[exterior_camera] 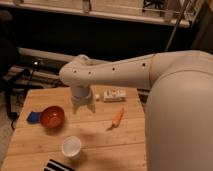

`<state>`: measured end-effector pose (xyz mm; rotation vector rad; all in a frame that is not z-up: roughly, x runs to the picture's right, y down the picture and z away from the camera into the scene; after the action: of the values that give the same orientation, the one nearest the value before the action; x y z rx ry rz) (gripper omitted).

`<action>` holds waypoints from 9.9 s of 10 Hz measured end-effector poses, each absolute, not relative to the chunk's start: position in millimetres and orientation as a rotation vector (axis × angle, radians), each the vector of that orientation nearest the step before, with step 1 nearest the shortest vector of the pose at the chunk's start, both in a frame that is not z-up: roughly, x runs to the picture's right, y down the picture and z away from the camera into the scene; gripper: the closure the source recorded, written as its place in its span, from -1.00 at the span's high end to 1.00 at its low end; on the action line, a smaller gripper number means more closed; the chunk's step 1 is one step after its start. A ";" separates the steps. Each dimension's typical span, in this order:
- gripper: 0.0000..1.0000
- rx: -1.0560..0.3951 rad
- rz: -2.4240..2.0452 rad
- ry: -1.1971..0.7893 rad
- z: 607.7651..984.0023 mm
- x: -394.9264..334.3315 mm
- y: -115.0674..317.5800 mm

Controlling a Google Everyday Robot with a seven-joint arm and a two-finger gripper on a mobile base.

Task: Place the eraser on the white sponge

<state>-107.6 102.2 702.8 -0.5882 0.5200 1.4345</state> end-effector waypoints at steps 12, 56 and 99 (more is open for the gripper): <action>0.30 -0.589 1.435 0.520 703.0 -107.6 102.4; 0.30 -0.738 0.267 0.297 629.1 -268.0 359.3; -1.00 -0.675 0.665 0.439 796.1 -315.0 169.3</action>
<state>-315.0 169.3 796.1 -0.6747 0.4388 0.6655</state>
